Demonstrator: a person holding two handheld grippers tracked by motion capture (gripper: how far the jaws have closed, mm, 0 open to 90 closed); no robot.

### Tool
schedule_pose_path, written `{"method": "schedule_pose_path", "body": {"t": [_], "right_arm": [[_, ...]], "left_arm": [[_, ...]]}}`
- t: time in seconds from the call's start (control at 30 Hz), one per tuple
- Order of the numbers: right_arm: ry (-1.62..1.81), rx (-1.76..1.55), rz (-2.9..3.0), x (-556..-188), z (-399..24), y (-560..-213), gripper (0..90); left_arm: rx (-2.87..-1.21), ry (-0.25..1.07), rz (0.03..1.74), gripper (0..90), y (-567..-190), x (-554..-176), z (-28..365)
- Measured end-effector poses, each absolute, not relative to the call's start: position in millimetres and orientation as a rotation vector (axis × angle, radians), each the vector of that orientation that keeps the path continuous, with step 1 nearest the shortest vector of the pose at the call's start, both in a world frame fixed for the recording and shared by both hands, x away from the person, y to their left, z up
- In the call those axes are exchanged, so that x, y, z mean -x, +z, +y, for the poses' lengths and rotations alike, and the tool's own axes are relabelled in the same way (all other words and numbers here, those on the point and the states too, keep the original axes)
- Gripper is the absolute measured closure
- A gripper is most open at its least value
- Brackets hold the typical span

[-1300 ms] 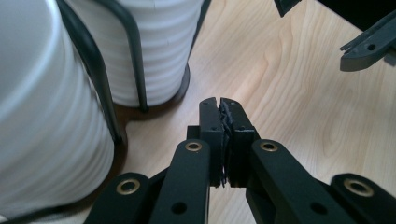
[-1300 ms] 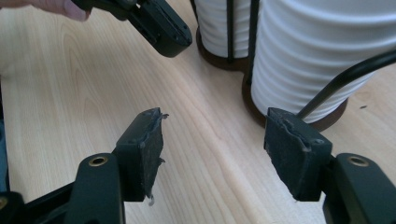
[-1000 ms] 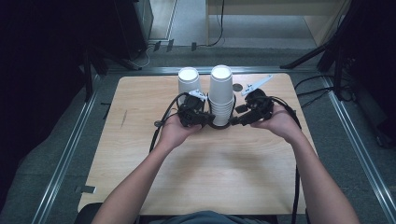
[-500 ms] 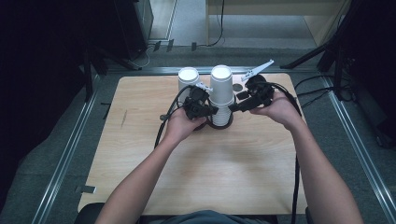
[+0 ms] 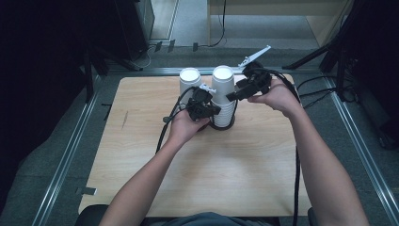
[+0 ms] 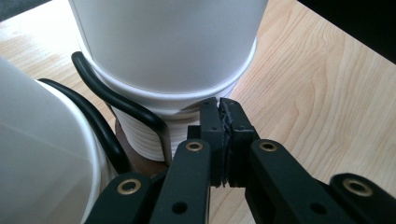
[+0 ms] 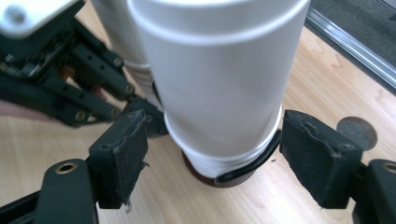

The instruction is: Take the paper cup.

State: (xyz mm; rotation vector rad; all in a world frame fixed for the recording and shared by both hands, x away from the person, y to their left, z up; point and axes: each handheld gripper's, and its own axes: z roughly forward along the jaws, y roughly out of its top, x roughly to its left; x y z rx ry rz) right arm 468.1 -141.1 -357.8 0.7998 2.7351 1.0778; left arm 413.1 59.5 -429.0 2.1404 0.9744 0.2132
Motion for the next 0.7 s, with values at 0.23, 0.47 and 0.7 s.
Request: {"method": "schedule_pose_path", "body": {"t": [0.23, 0.47, 0.7], "right_arm": [[1.04, -0.793, 2.729, -478, -121, -351, 18.7], [1.042, -0.794, 2.71, -485, -105, -344, 16.8], [0.987, -0.787, 2.702, -488, -94, -340, 19.5]], "left_arm": [[-2.135, 0.21, 0.979, 88.5, -429, -413, 60], [-2.13, 0.213, 0.981, 88.5, -430, -412, 59], [-2.137, 0.218, 0.974, 88.5, -429, -412, 59]]}}
